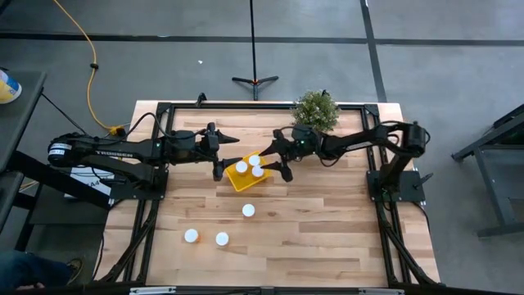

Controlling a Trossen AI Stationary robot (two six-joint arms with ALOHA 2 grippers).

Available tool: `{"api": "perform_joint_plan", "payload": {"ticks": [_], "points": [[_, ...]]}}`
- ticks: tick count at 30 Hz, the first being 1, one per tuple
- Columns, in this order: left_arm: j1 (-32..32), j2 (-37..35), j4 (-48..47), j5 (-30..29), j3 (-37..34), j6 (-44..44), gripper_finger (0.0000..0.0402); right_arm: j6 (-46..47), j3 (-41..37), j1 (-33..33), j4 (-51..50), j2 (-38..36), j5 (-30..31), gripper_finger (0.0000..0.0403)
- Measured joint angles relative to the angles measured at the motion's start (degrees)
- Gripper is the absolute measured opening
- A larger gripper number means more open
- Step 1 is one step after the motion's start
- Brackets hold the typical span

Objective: Pick and place pill bottles into a basket
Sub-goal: Put the yellow pill bottle into the bin

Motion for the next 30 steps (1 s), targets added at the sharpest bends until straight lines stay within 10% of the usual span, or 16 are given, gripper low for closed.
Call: {"api": "perform_joint_plan", "payload": {"ticks": [9, 22, 30], "points": [[0.0, 0.0, -5.0, 2.2, 0.0, -3.1, 0.0337, 2.9, -7.4, 9.7, -0.3, -7.7, 9.3, 0.0203], [-8.9, 0.7, -5.5, 8.8, 0.0, -4.1, 0.0337, -5.7, -24.6, 24.4, 34.5, -12.8, 33.1, 0.0199], [-16.0, 5.3, -7.4, 9.7, 0.0, -4.1, 0.0337, -7.2, -27.7, 26.1, 38.5, -13.0, 35.5, 0.02]]}}
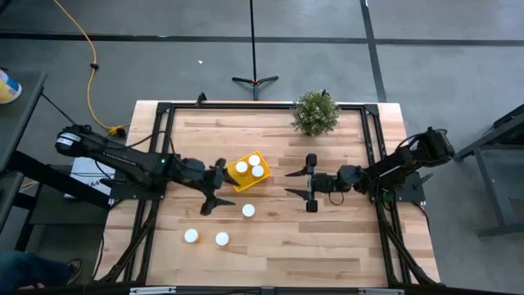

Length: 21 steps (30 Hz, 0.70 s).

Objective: Pick and place pill bottles into a basket
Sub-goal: Put the yellow pill bottle into the bin

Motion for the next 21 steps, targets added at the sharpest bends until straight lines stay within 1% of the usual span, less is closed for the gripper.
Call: {"api": "perform_joint_plan", "payload": {"ticks": [3, 5, 7, 8, 10, 12, 14, 17, 21], "points": [[-1.1, 2.1, 0.6, -0.1, 0.0, 0.0, 0.0337, -0.5, 0.0, 0.0, 0.0, 0.0, 0.0, 0.0199], [-1.3, 3.3, 4.5, -1.3, 0.0, 0.0, 0.0337, -1.7, 0.0, 0.0, 0.0, 0.0, 0.0, 0.0199], [-1.3, 4.5, 8.7, -4.0, 0.0, -3.6, 0.0337, -2.7, 0.0, 0.0, 0.0, 0.0, 0.0, 0.02], [-1.2, 5.0, 9.0, -4.6, 0.0, -6.2, 0.0337, -2.9, 0.0, 0.0, 0.0, 0.0, 0.0, 0.02], [-1.2, 6.3, 8.9, -4.5, 0.0, -9.1, 0.0337, -3.0, 0.0, 0.0, 0.0, 0.0, 0.0, 0.0199], [-1.3, 7.5, 8.3, -3.8, 0.0, -9.5, 0.0337, -3.0, 0.0, 0.0, 0.0, 0.0, 0.0, 0.0199], [-1.9, 9.0, 8.5, -3.3, 0.0, -8.7, 0.0337, -3.0, 0.0, 0.0, -0.1, 0.0, 0.0, 0.02], [-3.0, 11.8, 10.1, -3.4, 0.0, -2.9, 0.0337, -3.9, 0.0, 0.0, -0.1, 0.0, 0.0, 0.02], [-5.3, 15.2, 13.5, -3.4, 0.0, 2.1, 0.0337, -4.1, 0.0, -0.1, -0.3, 0.0, 0.0, 0.02]]}}
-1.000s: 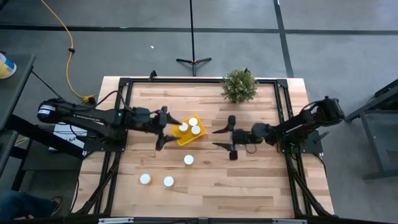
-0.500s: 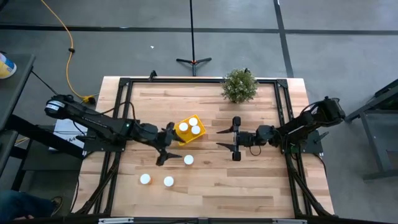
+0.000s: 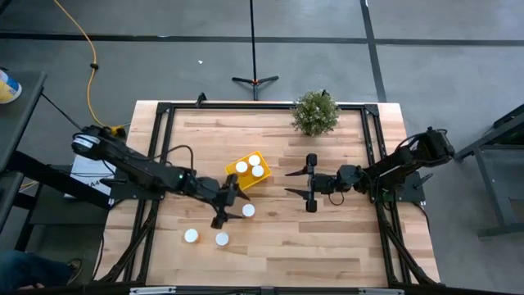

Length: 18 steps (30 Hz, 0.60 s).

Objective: Pick and place pill bottles into a basket
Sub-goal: Put the yellow pill bottle into the bin

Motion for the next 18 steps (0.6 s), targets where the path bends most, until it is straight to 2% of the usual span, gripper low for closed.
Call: {"api": "perform_joint_plan", "payload": {"ticks": [4, 10, 18], "points": [[-0.6, 1.6, 1.1, -1.0, 0.0, 0.6, 0.0349, -0.9, 0.0, -0.1, 0.0, 0.0, 0.0, 0.02], [-0.4, 3.6, 0.4, -1.3, 0.0, -6.3, 0.0396, -0.9, 0.0, -0.1, 0.3, 0.0, 0.2, 0.02], [-0.5, 5.4, -1.3, -1.0, 0.0, -7.7, 0.0383, -0.9, 0.0, -0.1, 0.3, 0.0, 0.4, 0.02]]}}
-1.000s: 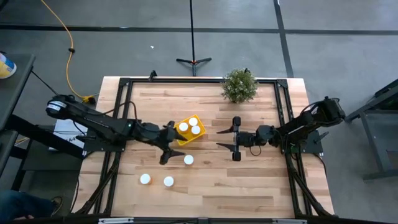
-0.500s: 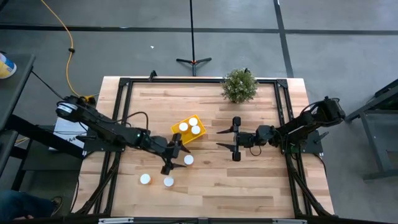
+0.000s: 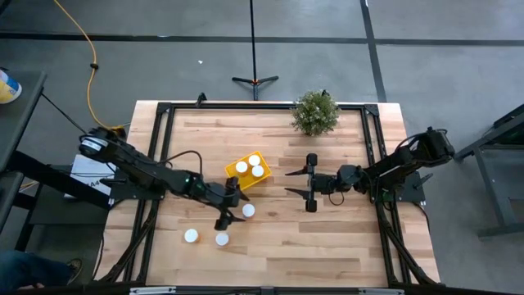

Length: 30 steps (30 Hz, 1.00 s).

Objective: Pick and place pill bottles into a basket
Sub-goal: Put the yellow pill bottle into the bin

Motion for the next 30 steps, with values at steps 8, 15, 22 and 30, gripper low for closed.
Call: {"api": "perform_joint_plan", "payload": {"ticks": [8, 15, 22, 30], "points": [[-0.2, 3.2, 1.1, -4.5, 0.0, -0.4, 0.039, -1.2, 0.0, 0.0, 0.0, 0.0, 0.0, 0.02], [-0.2, 7.3, 3.8, -4.0, 0.0, 0.7, 0.0392, -1.4, 0.0, 0.0, 0.0, 0.0, 0.0, 0.02], [-0.3, 8.9, 5.7, -4.1, 0.0, 0.7, 0.0391, -1.5, 0.0, 0.0, 0.0, 0.0, 0.0, 0.02], [-0.3, 8.9, 5.8, -5.0, 0.0, 0.6, 0.0368, -1.5, 0.0, 0.0, 0.0, 0.0, 0.0, 0.0199]]}}
